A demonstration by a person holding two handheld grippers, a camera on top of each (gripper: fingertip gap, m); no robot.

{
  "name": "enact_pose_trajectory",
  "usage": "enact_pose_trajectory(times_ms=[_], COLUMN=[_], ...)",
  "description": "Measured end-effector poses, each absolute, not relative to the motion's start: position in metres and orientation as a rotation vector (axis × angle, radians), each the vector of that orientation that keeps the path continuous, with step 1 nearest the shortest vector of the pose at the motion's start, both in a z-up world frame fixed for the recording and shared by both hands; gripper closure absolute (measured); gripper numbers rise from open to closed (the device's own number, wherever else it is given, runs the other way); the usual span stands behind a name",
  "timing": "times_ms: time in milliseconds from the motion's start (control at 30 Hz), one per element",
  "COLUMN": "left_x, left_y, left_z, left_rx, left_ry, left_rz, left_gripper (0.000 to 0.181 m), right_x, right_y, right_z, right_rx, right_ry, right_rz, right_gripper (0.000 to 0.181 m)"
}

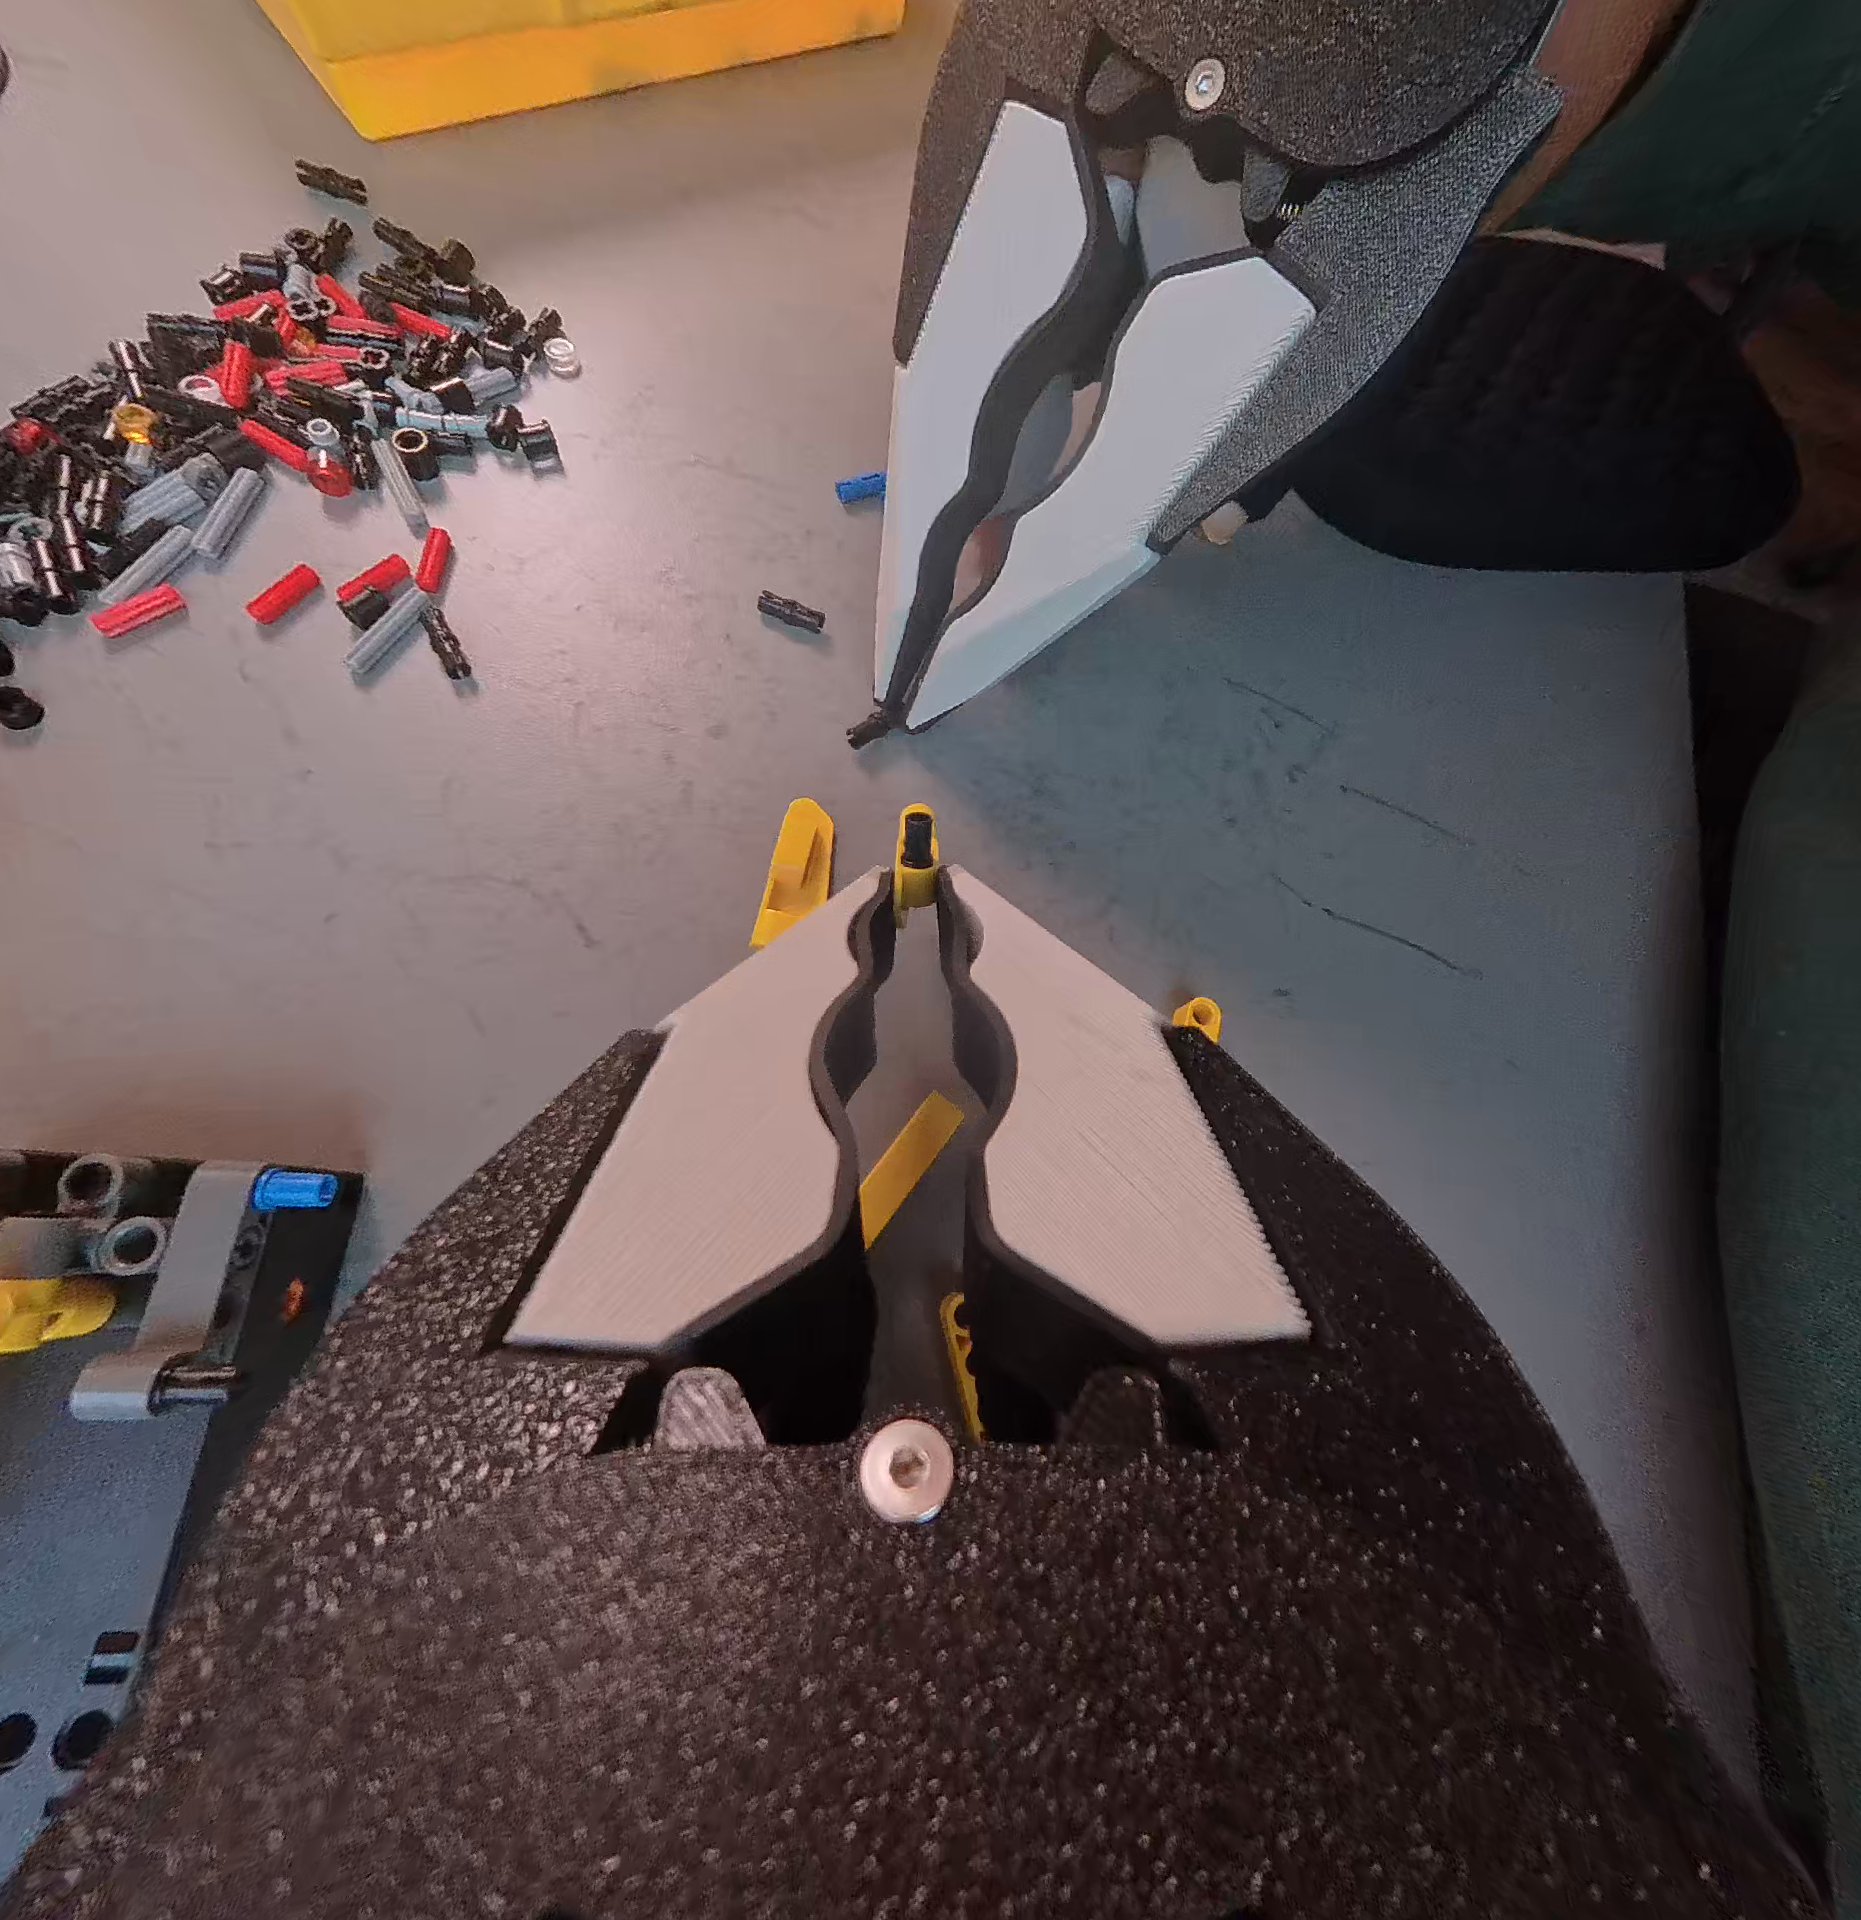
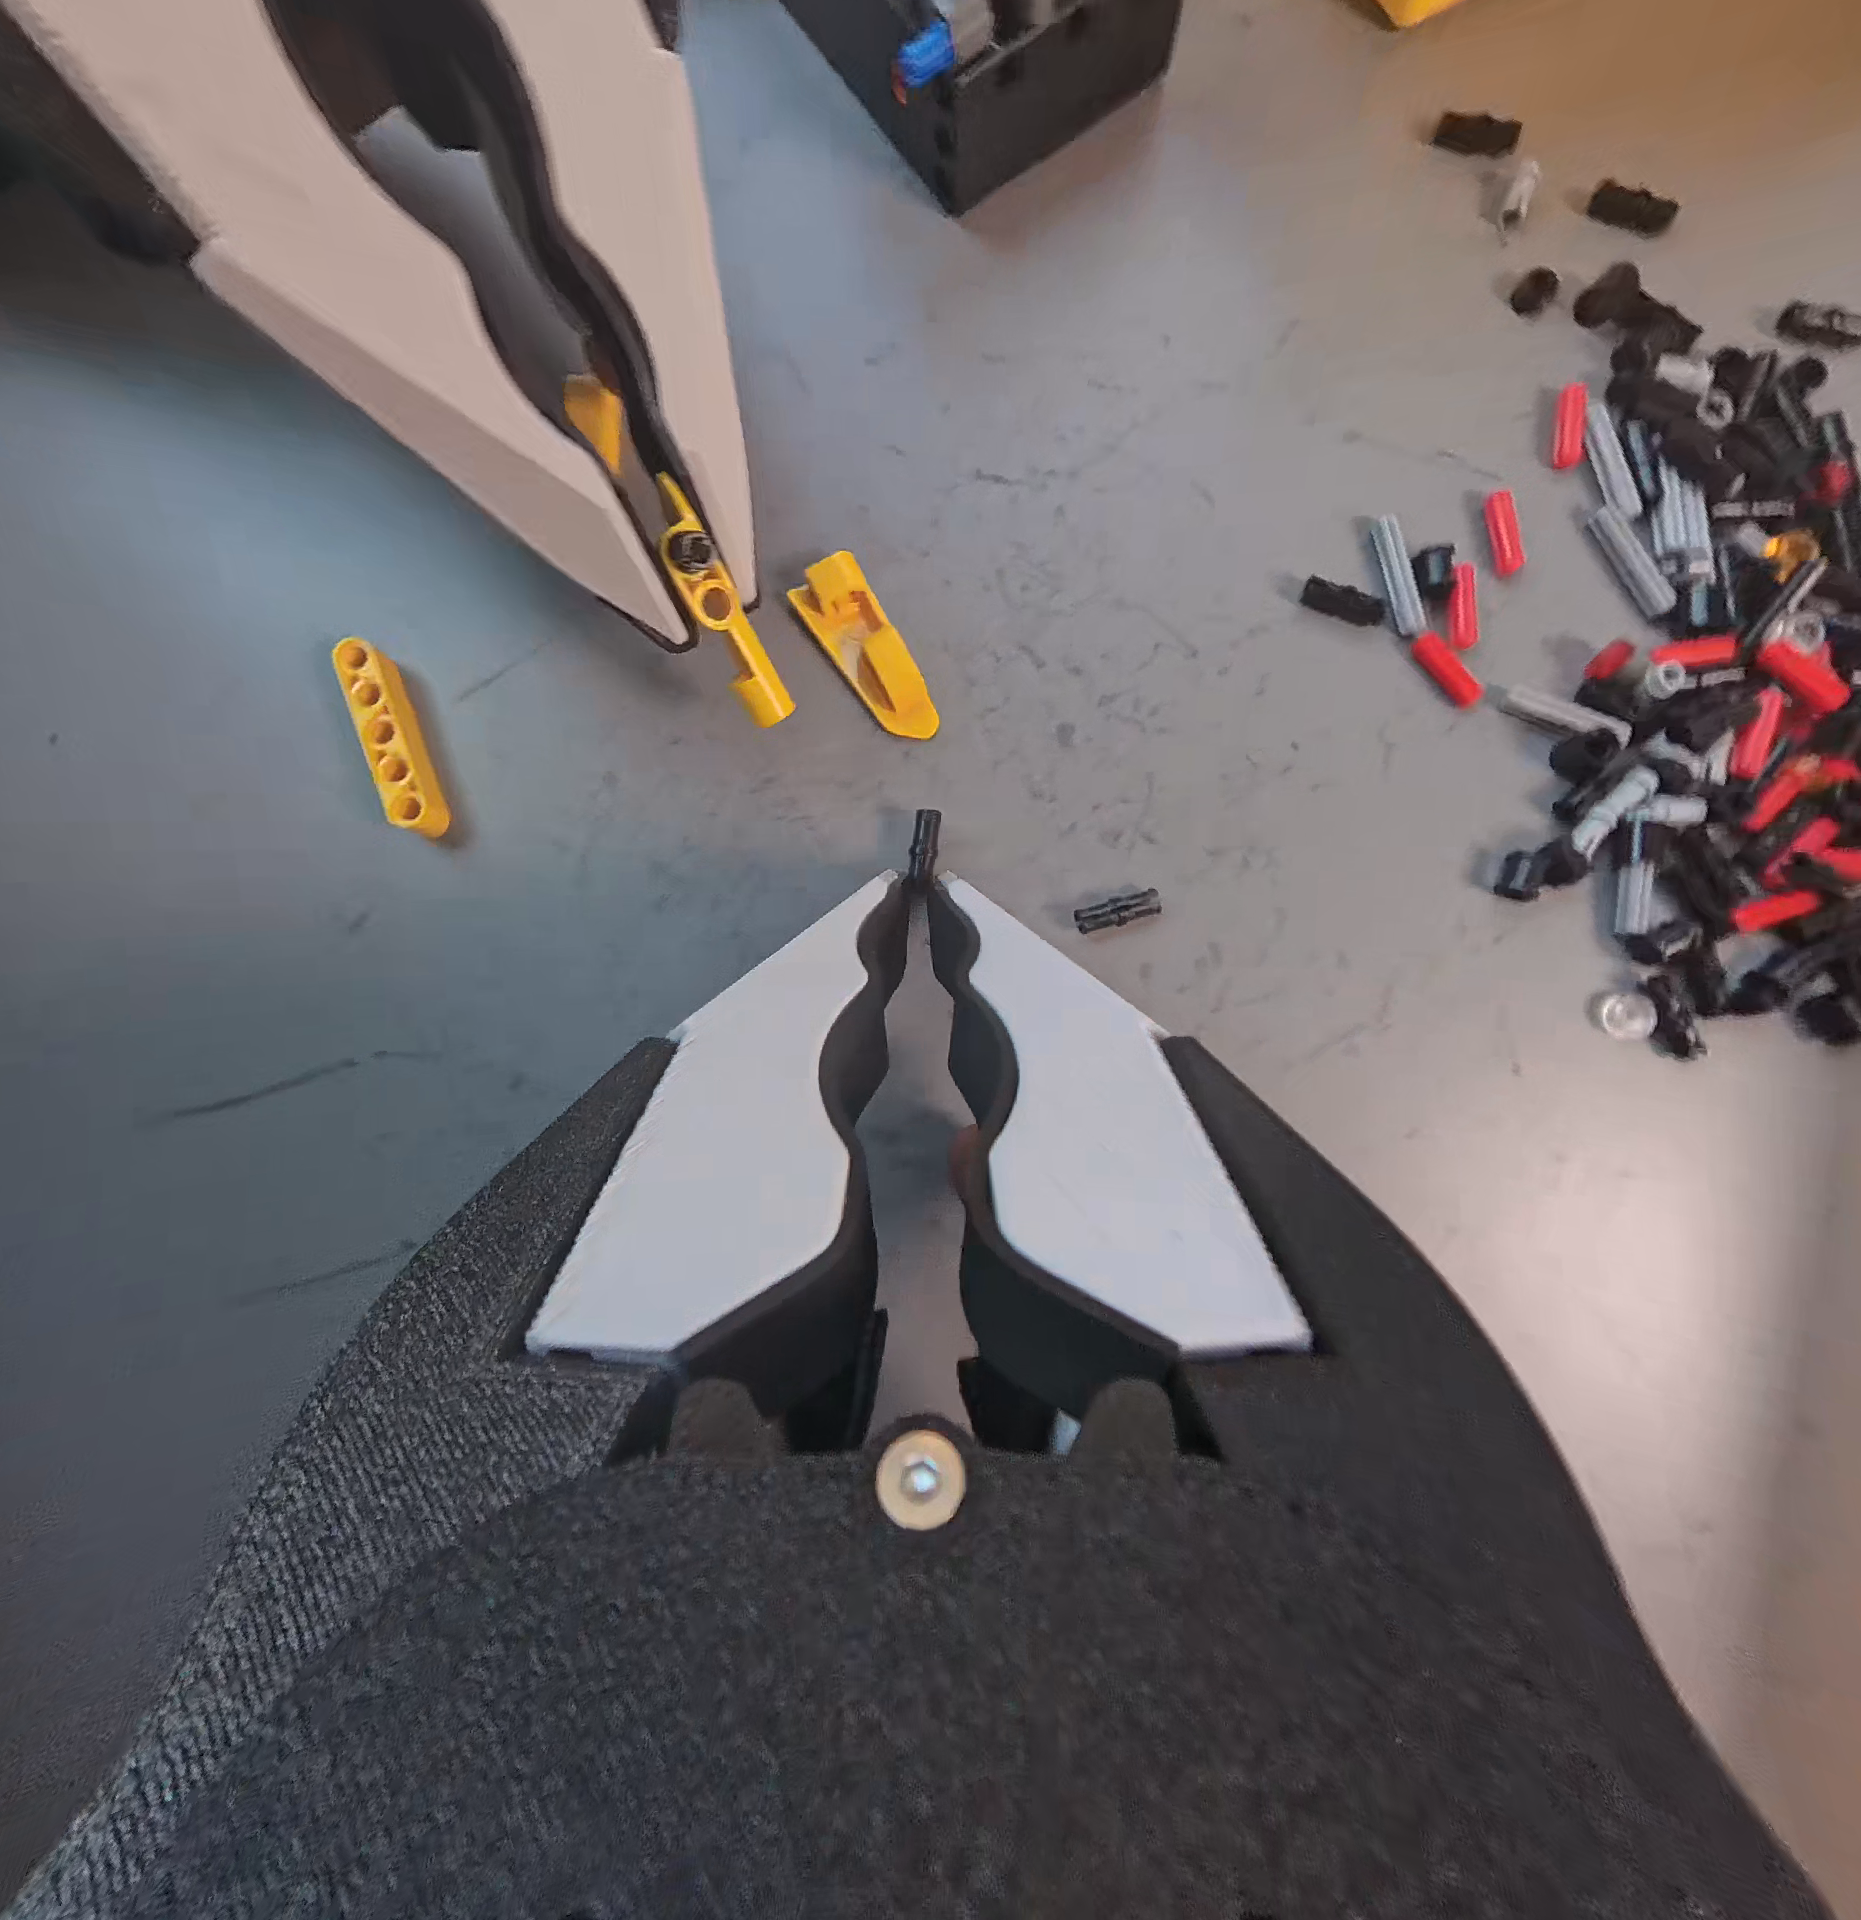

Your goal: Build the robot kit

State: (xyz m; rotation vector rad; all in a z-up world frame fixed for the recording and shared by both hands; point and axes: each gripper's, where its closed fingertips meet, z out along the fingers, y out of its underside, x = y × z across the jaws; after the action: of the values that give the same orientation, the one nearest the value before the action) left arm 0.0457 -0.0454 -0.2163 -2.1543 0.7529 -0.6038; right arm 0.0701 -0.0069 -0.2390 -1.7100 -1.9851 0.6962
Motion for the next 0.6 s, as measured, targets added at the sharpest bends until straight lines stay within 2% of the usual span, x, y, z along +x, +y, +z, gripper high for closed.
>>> enact_pose_trajectory(times_ms=[233,600], left_x=[0.06,0.068], left_y=[-0.058,-0.066], left_z=[-0.212,-0.216], left_rx=[-2.15,-2.194], left_ry=[0.755,0.758], left_rz=[-0.858,-0.969], left_gripper=[0.175,0.175], right_x=[0.066,0.065], right_y=[-0.045,-0.053], right_z=[-0.197,-0.208], right_rx=[-1.099,-0.535], right_ry=[-2.323,-2.564], right_rz=[0.676,0.273], right_gripper=[0.178,0.178])
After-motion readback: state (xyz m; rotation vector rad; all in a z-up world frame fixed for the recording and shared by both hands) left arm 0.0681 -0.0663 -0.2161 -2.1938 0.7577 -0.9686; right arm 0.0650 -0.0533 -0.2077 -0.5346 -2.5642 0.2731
